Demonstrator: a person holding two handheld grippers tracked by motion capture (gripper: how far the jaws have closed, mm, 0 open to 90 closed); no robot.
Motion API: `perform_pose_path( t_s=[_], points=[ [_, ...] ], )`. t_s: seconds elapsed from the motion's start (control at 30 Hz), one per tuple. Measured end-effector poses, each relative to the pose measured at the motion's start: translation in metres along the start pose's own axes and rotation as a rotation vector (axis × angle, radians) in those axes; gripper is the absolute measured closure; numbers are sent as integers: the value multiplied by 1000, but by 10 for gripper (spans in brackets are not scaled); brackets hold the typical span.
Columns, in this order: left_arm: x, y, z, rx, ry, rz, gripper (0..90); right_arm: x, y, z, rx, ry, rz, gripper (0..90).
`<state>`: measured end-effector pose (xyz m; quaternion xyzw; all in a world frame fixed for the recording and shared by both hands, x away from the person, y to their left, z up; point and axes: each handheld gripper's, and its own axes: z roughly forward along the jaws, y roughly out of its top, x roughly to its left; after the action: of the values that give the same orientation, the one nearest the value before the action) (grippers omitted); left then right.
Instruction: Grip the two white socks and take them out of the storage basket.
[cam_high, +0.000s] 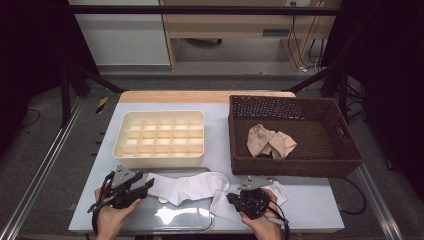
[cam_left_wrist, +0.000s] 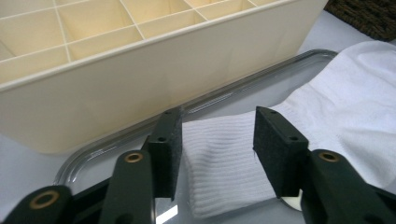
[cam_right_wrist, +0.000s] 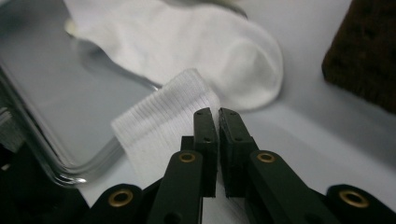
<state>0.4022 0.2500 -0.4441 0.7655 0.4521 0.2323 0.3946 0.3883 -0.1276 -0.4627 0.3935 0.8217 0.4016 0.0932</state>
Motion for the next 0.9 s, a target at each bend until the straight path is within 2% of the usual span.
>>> perform_pose_path(
  t_s=[0.13,0.23,0.3,0.4,0.47,0.57,0.6,0.7,0.77,0.9],
  points=[
    [2,0,0,-7,5,-22,541,2,15,-6,-93,33,-19,870],
    [3,0,0,-15,7,-22,535,3,28,0,-135,66,-1,870],
    [3,0,0,-11,7,-24,532,4,34,7,-134,69,10,869],
    [3,0,-1,-11,-1,-32,534,5,36,26,-74,25,8,864],
    [1,1,-3,-16,-15,-36,538,5,35,33,-64,18,13,844],
    [-1,2,-5,-26,-23,-35,537,3,34,34,-65,11,18,802],
    [-3,3,-6,-28,-31,-35,535,0,34,26,-99,12,19,763],
    [-8,5,-7,-31,-39,-35,521,-4,34,14,-145,30,40,735],
    [-15,8,-9,-38,-61,-23,512,-8,32,5,-158,18,42,715],
    [-27,13,-9,-30,-79,8,477,-22,29,-14,-173,-27,41,692]
  ],
)
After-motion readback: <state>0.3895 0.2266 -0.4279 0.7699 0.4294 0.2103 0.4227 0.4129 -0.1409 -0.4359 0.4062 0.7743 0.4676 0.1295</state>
